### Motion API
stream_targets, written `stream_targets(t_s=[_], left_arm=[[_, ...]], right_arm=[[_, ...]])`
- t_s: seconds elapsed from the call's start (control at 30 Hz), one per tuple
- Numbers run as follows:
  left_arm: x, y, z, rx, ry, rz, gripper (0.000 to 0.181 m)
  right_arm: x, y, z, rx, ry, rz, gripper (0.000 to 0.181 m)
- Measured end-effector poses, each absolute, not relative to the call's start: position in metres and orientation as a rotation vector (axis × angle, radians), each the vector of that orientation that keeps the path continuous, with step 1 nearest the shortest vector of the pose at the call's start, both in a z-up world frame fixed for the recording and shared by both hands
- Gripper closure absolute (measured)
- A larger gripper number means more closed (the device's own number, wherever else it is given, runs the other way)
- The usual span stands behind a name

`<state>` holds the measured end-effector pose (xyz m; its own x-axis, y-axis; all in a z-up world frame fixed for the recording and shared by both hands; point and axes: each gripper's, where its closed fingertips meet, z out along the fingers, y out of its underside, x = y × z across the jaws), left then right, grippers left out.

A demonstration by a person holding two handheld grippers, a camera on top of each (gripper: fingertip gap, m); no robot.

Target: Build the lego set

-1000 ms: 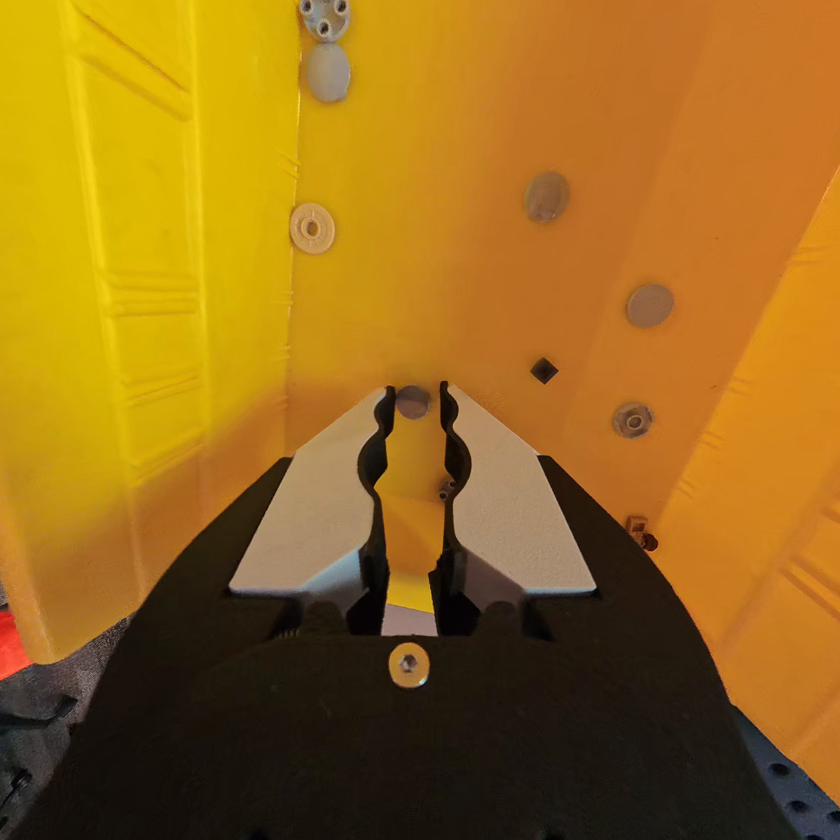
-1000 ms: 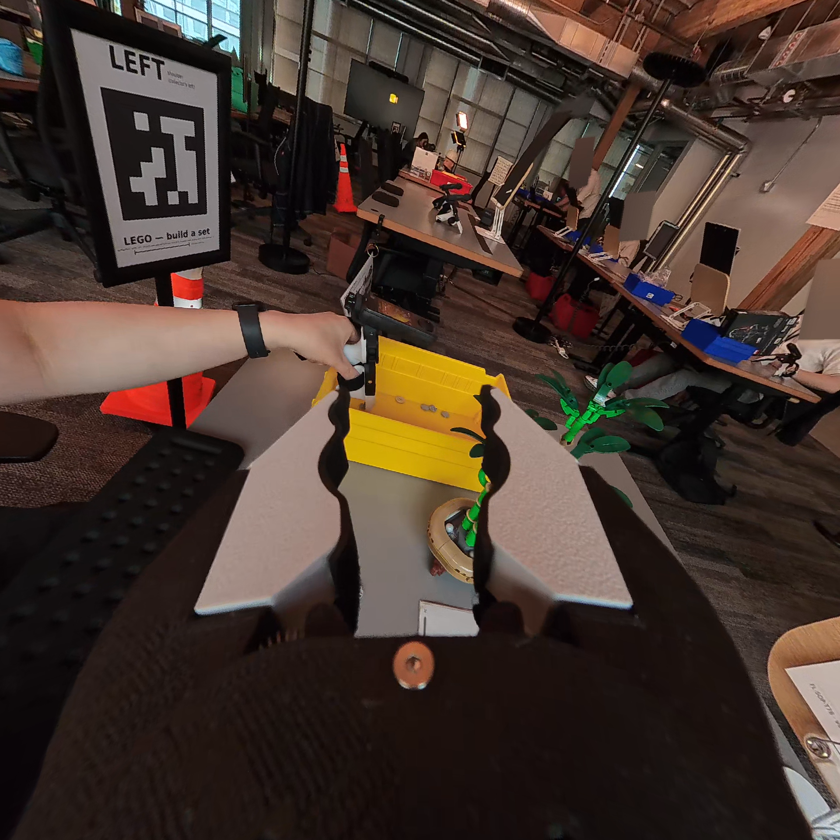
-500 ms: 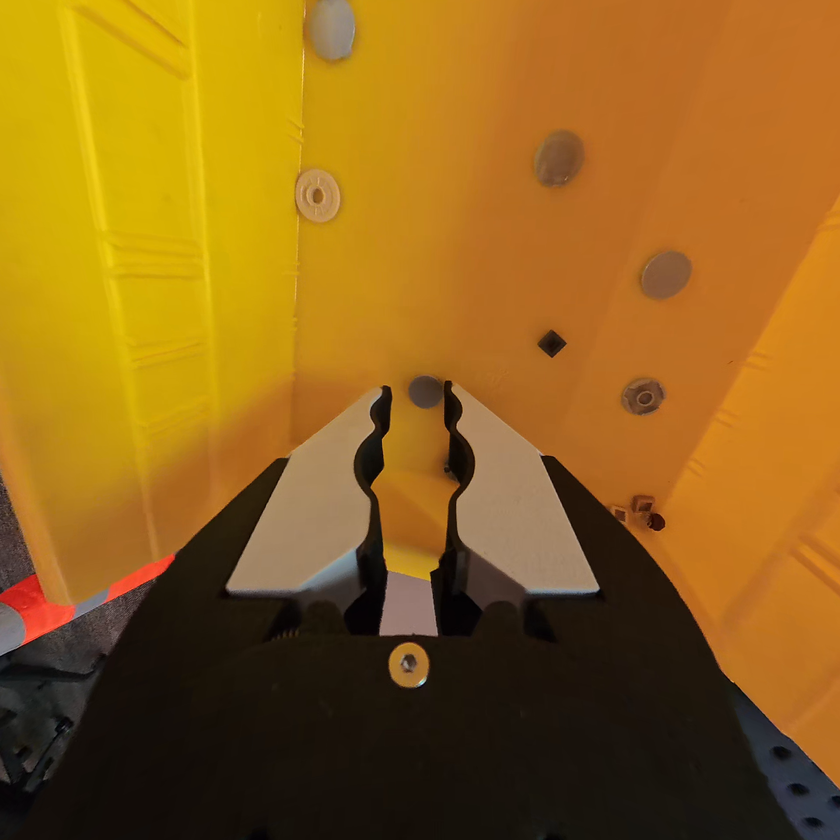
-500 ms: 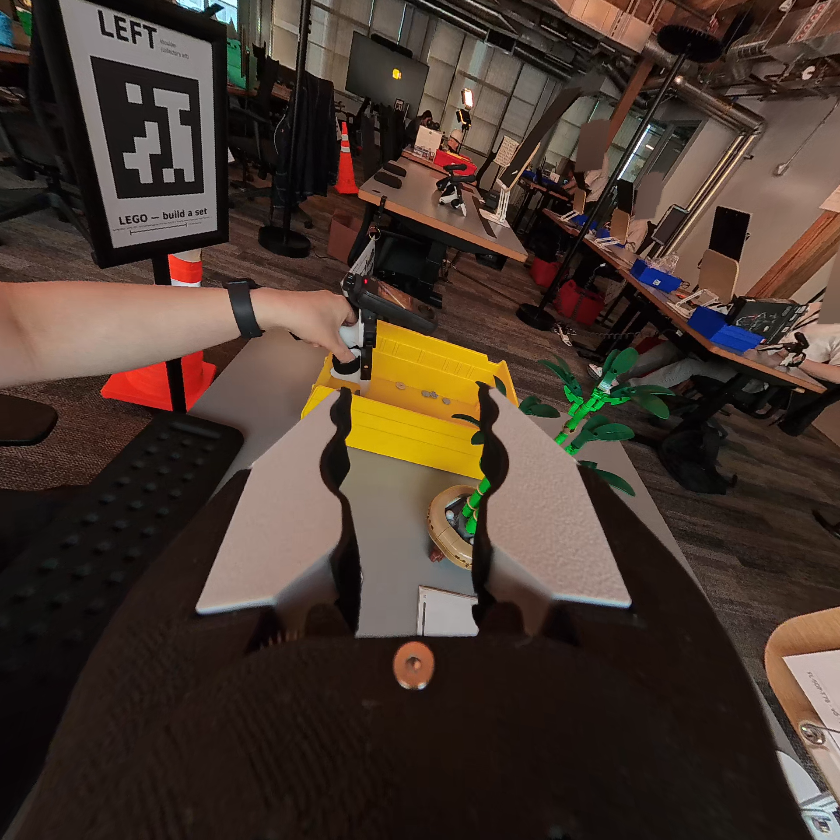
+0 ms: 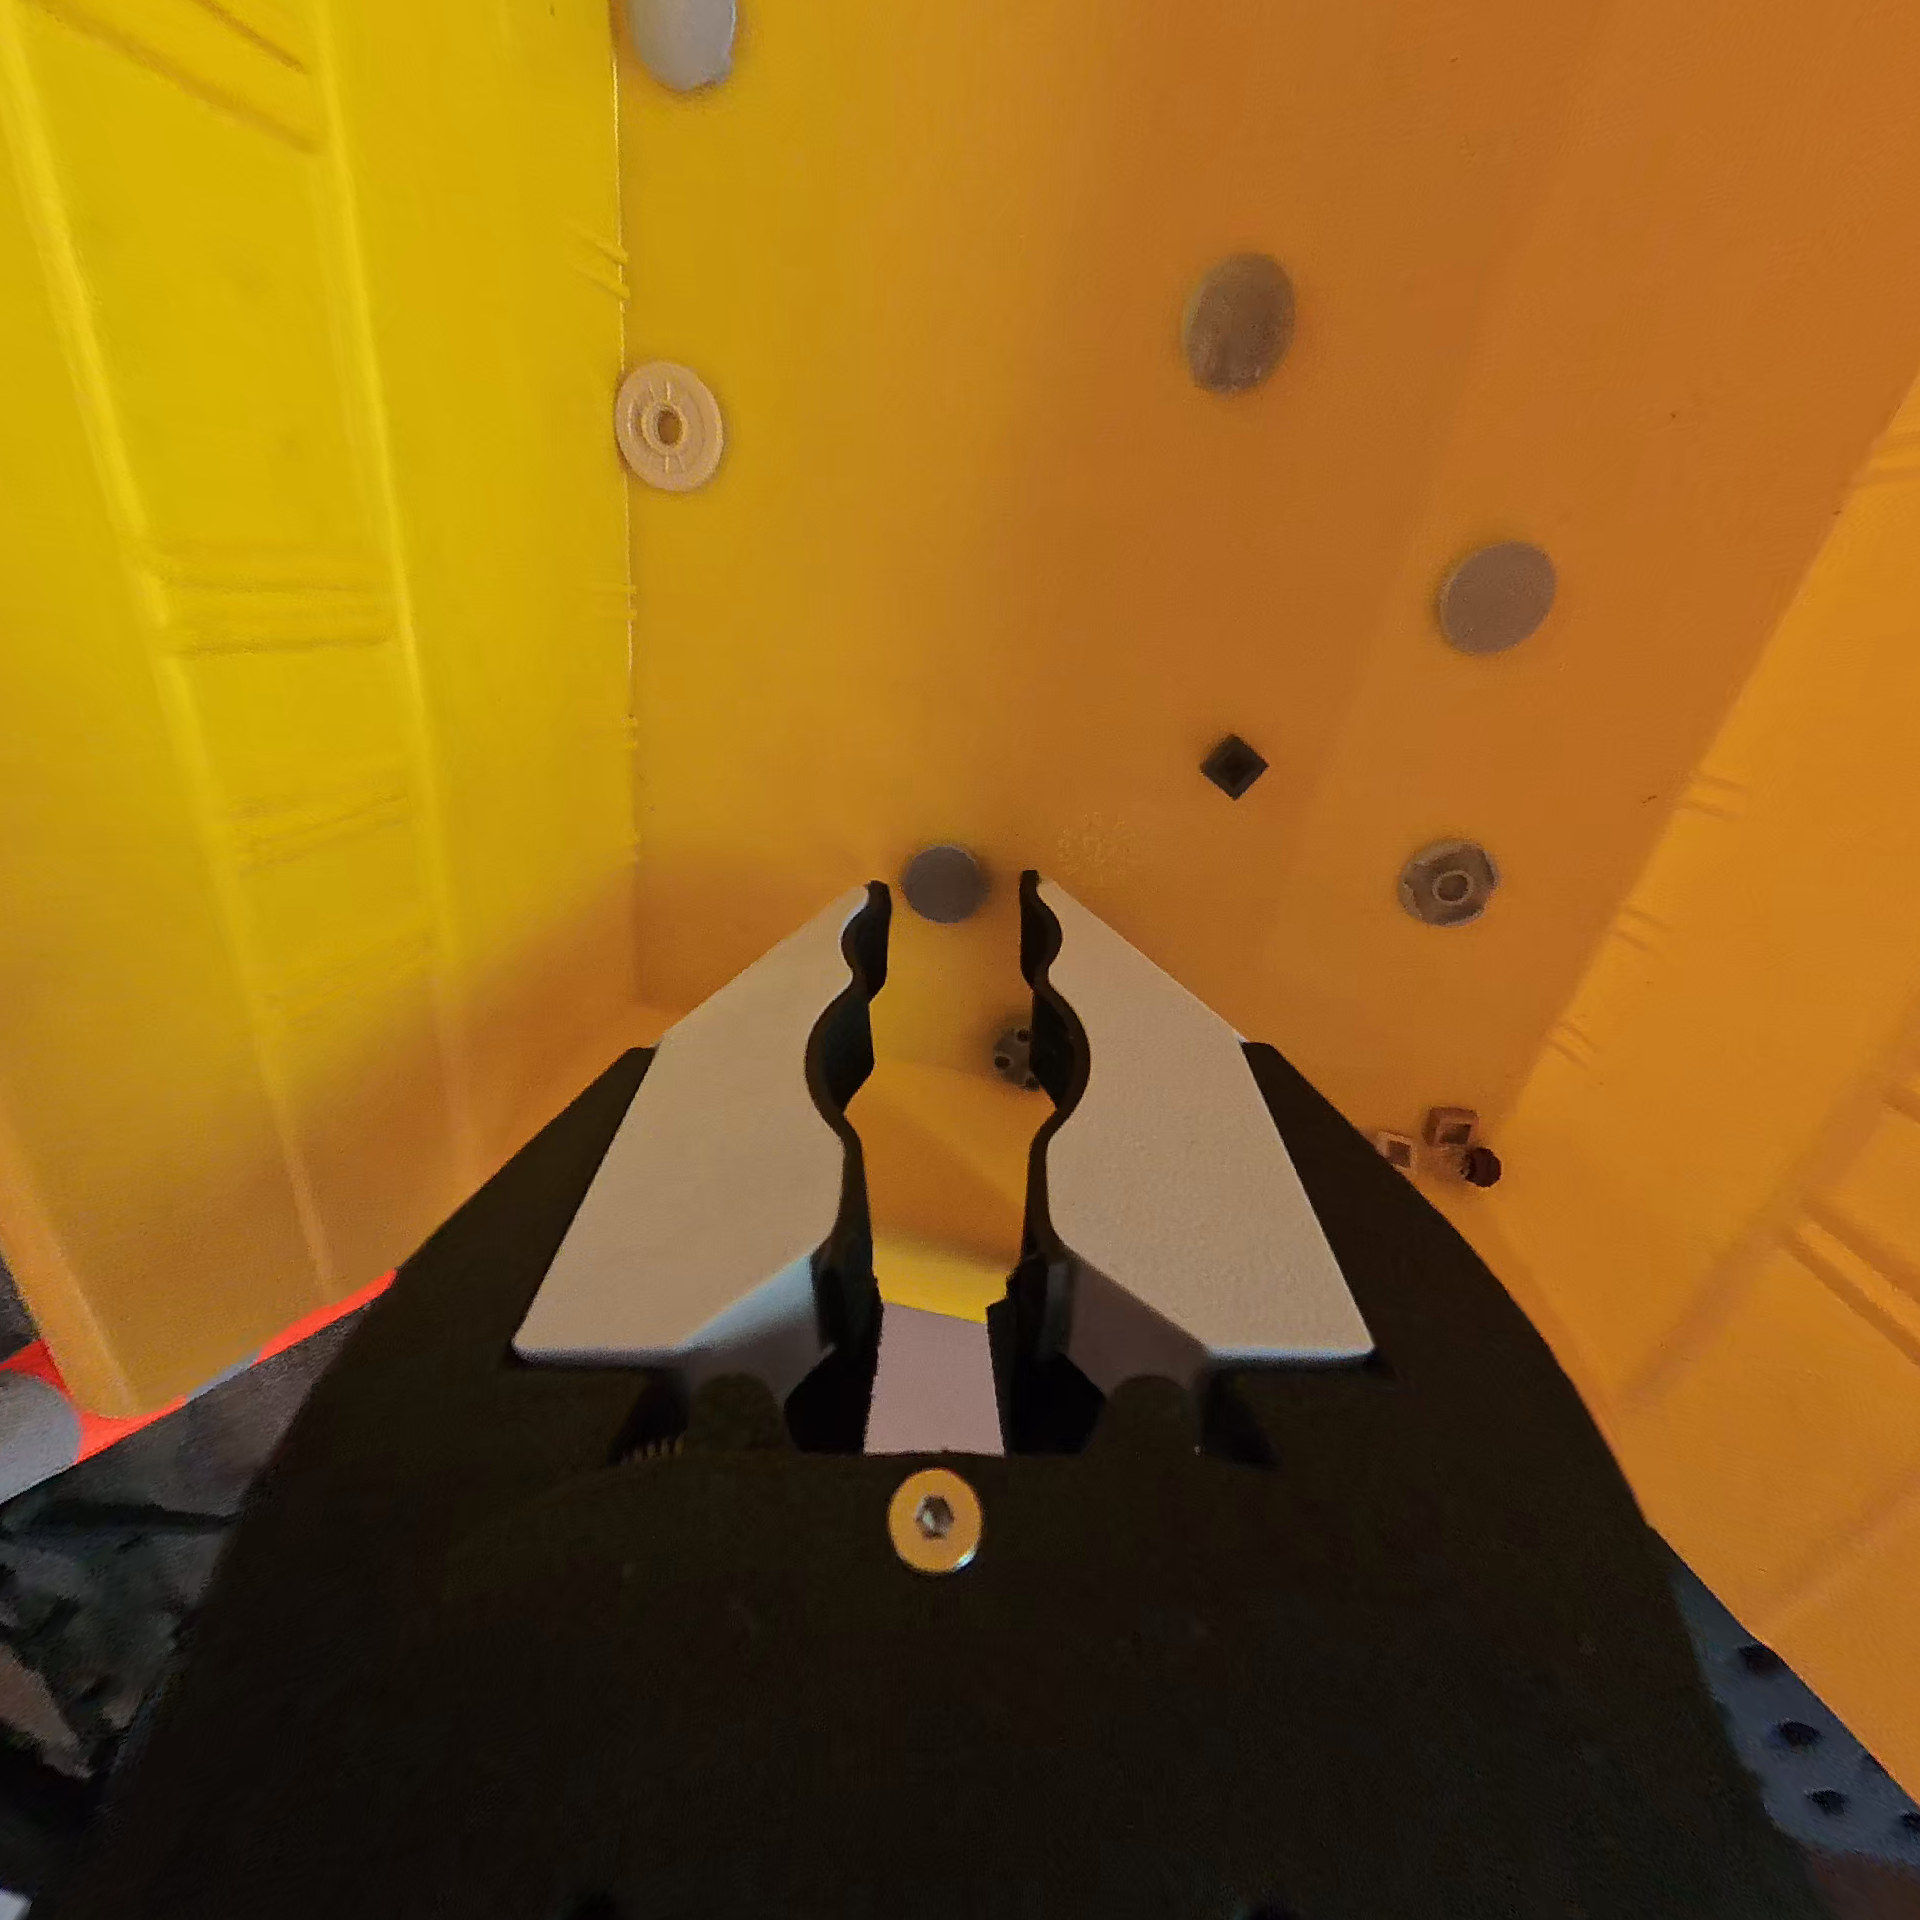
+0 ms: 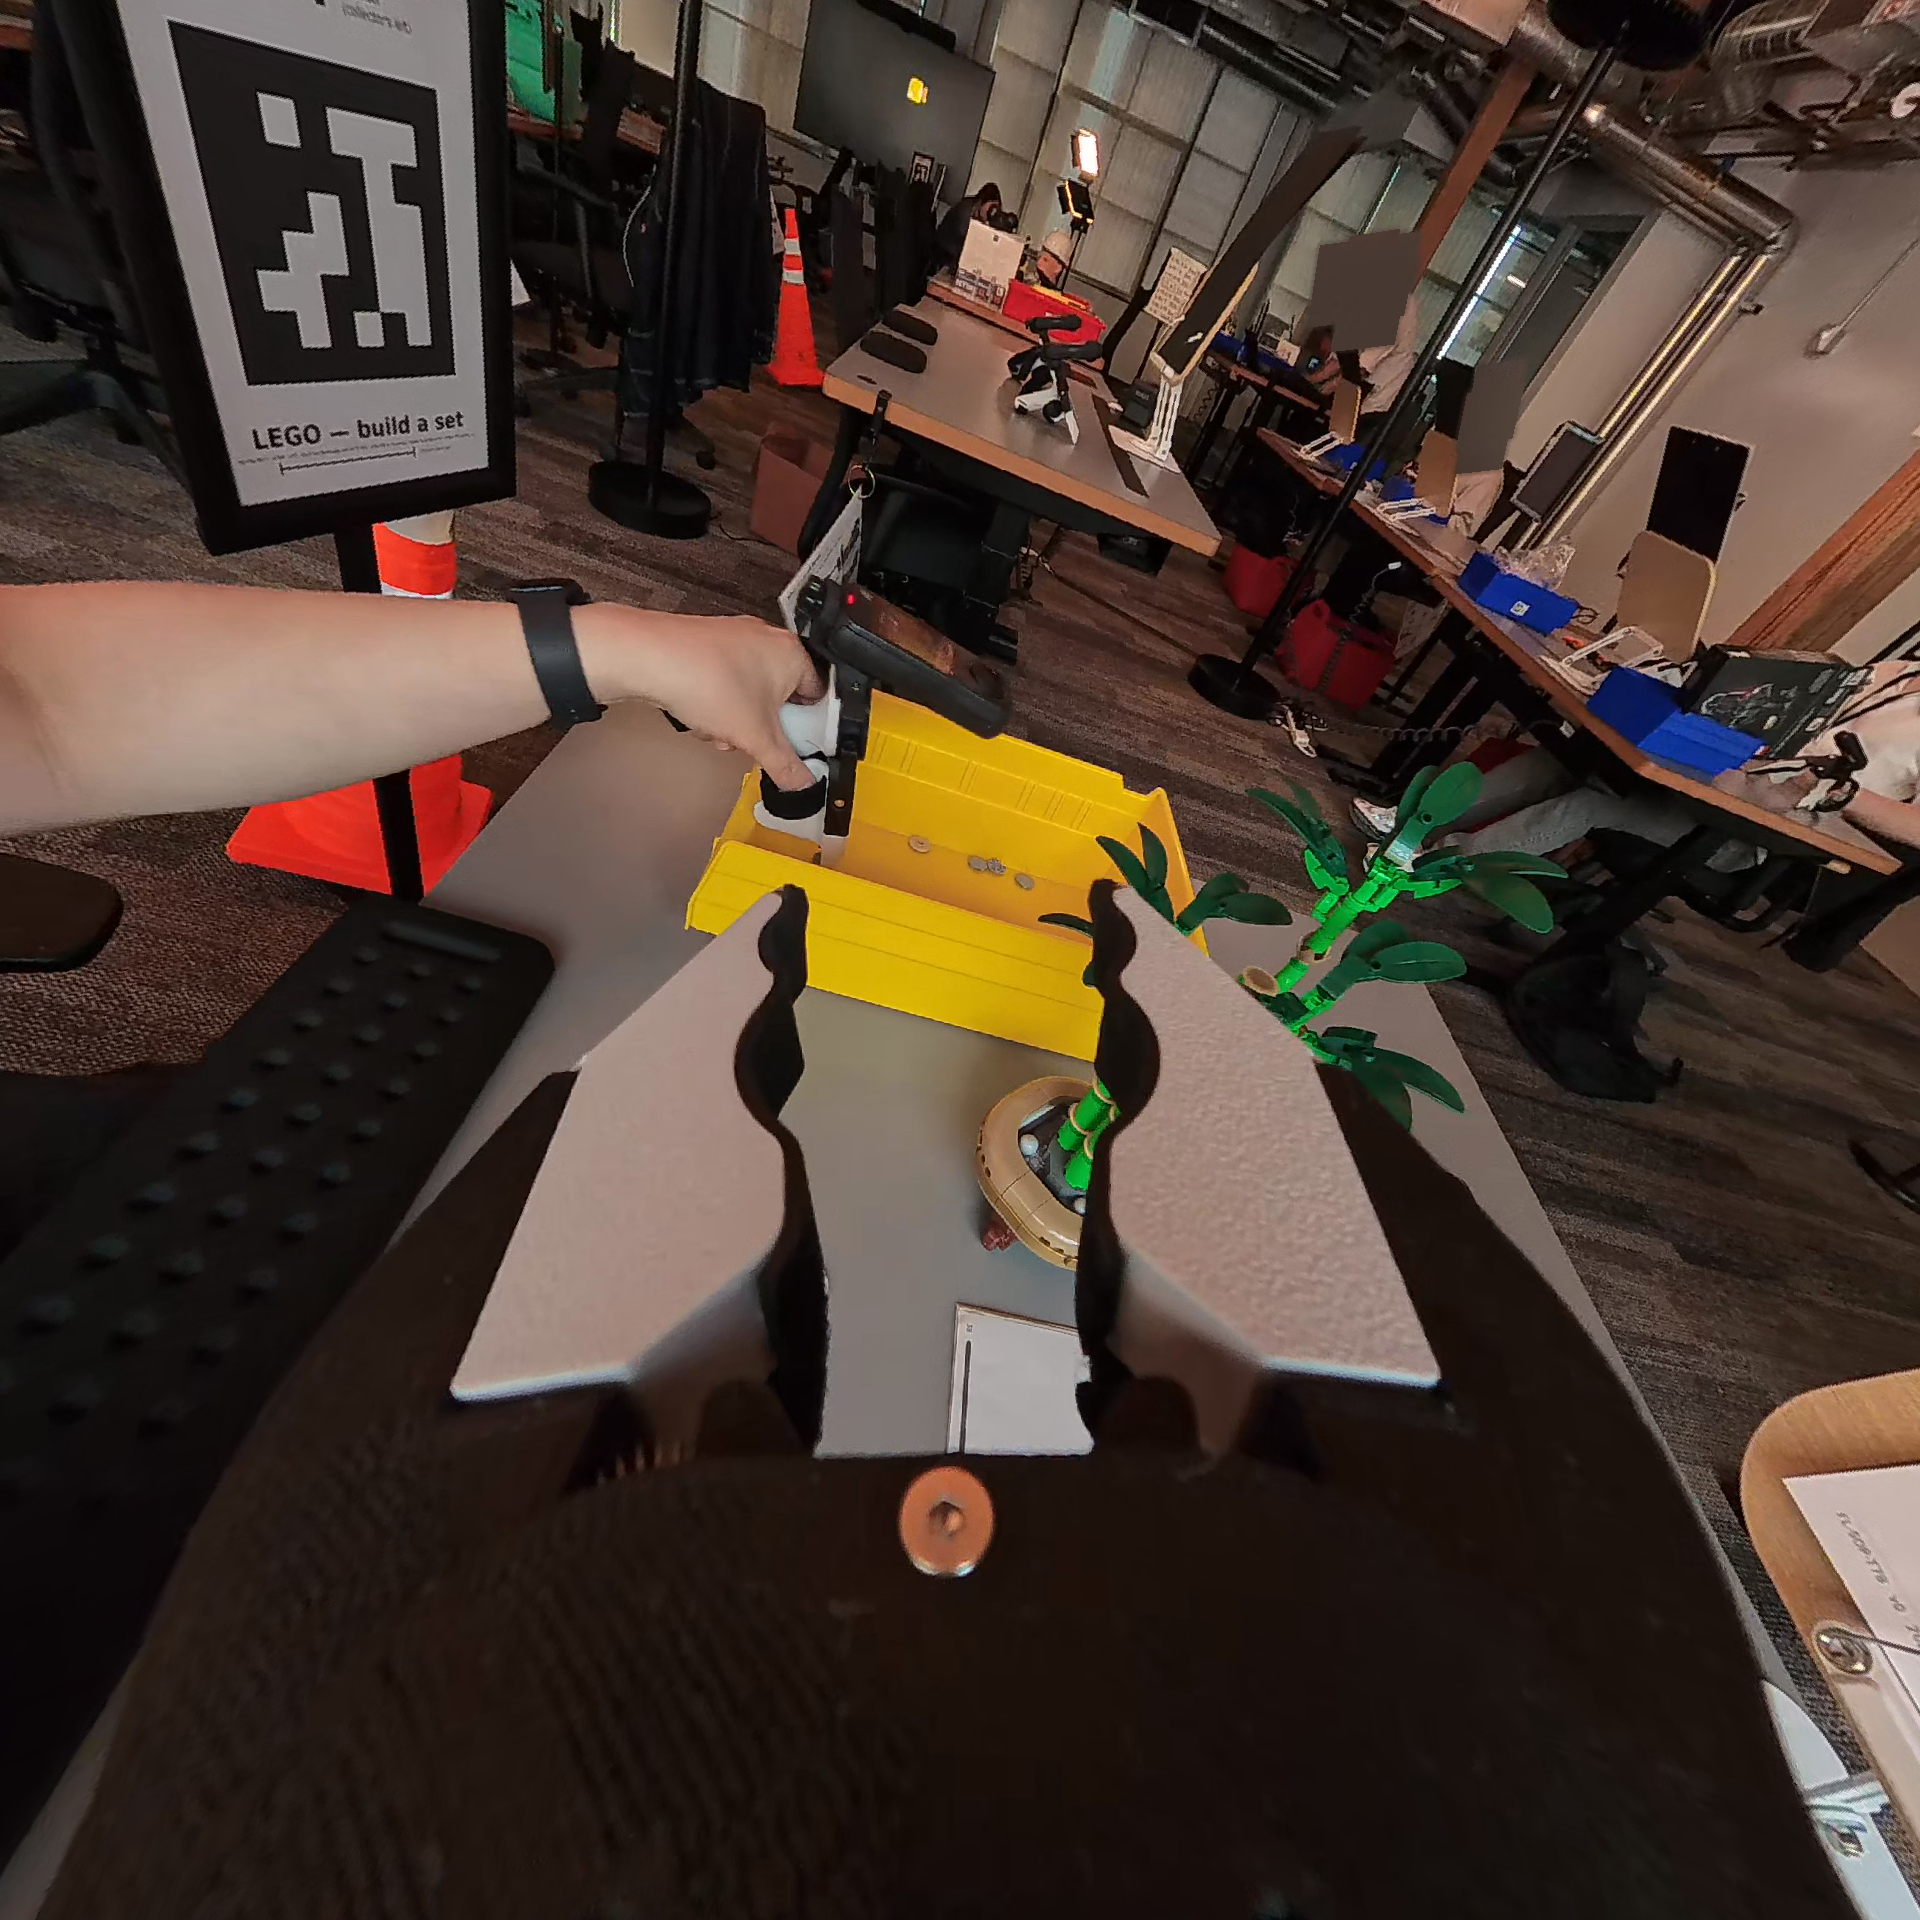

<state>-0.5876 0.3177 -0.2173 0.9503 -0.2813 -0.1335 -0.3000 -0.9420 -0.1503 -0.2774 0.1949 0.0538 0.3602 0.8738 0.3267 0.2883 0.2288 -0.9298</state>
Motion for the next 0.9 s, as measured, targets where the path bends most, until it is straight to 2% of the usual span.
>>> stream_targets(t_s=[0.3, 0.37, 0.43, 0.6, 0.77, 0.9], left_arm=[[-0.589, 0.318, -0.22, -2.972, 0.517, 0.167, 0.17], [-0.59, 0.32, -0.216, -2.935, 0.483, 0.144, 0.179], [-0.59, 0.323, -0.204, -2.848, 0.418, 0.099, 0.18], [-0.548, 0.318, -0.145, -2.495, 0.26, -0.44, 0.181], [-0.465, 0.25, -0.038, -1.899, 0.375, -1.278, 0.181], [-0.429, 0.181, 0.014, -1.515, 0.574, -1.478, 0.181]], right_arm=[[-0.277, 0.195, 0.05, -1.337, -1.196, 0.562, 0.127], [-0.277, 0.195, 0.049, -1.339, -1.198, 0.561, 0.127], [-0.277, 0.196, 0.049, -1.342, -1.199, 0.553, 0.127], [-0.28, 0.196, 0.047, -1.341, -1.21, 0.545, 0.127], [-0.294, 0.19, 0.045, -1.327, -1.252, 0.558, 0.128], [-0.325, 0.165, 0.054, -1.248, -1.304, 0.765, 0.132]])
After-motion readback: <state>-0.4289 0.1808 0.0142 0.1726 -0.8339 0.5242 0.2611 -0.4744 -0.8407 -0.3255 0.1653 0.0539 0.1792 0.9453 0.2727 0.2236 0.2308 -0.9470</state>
